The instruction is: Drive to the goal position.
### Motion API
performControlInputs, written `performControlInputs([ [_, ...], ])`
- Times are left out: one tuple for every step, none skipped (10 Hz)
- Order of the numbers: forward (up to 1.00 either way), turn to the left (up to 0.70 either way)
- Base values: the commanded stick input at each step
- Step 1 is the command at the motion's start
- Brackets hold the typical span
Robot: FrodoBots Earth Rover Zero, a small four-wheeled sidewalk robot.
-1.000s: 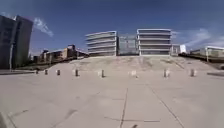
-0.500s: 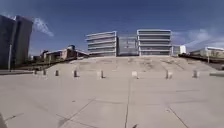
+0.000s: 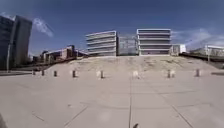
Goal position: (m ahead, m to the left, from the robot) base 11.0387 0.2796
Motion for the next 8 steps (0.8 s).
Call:
performControlInputs([
  [0.44, -0.01],
  [0.44, -0.01],
  [0.44, -0.01],
  [0.44, -0.01],
  [0.44, -0.01],
  [0.44, -0.01],
  [0.44, -0.01],
  [0.44, -0.01],
])
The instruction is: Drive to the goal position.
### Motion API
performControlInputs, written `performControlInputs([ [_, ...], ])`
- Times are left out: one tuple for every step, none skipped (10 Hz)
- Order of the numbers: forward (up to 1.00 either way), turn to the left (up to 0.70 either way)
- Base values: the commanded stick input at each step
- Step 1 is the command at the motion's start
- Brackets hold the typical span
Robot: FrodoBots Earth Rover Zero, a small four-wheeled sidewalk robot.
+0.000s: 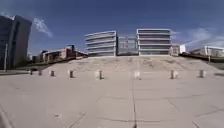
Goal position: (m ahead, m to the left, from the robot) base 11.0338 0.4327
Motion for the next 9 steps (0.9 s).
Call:
performControlInputs([
  [0.44, -0.01],
  [0.44, -0.01],
  [0.44, -0.01],
  [0.44, -0.01],
  [0.44, -0.01],
  [0.44, -0.01],
  [0.44, -0.01],
  [0.44, -0.01],
  [0.44, -0.01],
])
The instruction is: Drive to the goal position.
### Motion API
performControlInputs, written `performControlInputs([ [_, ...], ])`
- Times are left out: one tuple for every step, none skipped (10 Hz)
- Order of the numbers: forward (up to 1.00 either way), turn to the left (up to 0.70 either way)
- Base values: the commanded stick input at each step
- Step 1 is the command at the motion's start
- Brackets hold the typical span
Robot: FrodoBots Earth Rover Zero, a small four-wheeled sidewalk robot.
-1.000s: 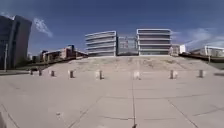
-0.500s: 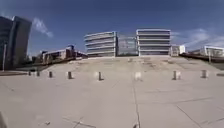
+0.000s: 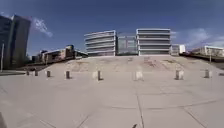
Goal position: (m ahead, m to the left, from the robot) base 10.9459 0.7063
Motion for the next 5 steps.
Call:
performControlInputs([
  [0.44, -0.01],
  [0.44, -0.01],
  [0.44, -0.01],
  [0.44, -0.01],
  [0.44, -0.01],
])
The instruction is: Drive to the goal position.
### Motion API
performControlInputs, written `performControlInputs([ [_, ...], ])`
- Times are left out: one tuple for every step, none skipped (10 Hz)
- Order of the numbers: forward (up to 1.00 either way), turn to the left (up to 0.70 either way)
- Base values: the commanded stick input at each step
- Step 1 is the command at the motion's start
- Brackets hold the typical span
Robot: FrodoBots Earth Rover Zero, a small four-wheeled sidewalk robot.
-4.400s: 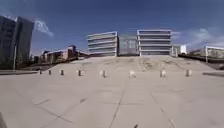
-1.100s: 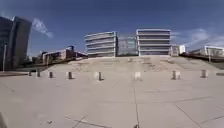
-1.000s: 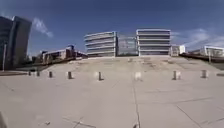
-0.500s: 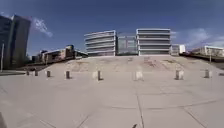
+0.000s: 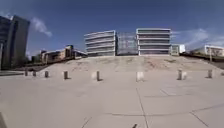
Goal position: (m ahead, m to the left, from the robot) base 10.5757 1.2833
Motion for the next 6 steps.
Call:
performControlInputs([
  [0.44, -0.01],
  [0.44, -0.01],
  [0.44, -0.01],
  [0.44, -0.01],
  [0.44, -0.01],
  [0.44, -0.01],
])
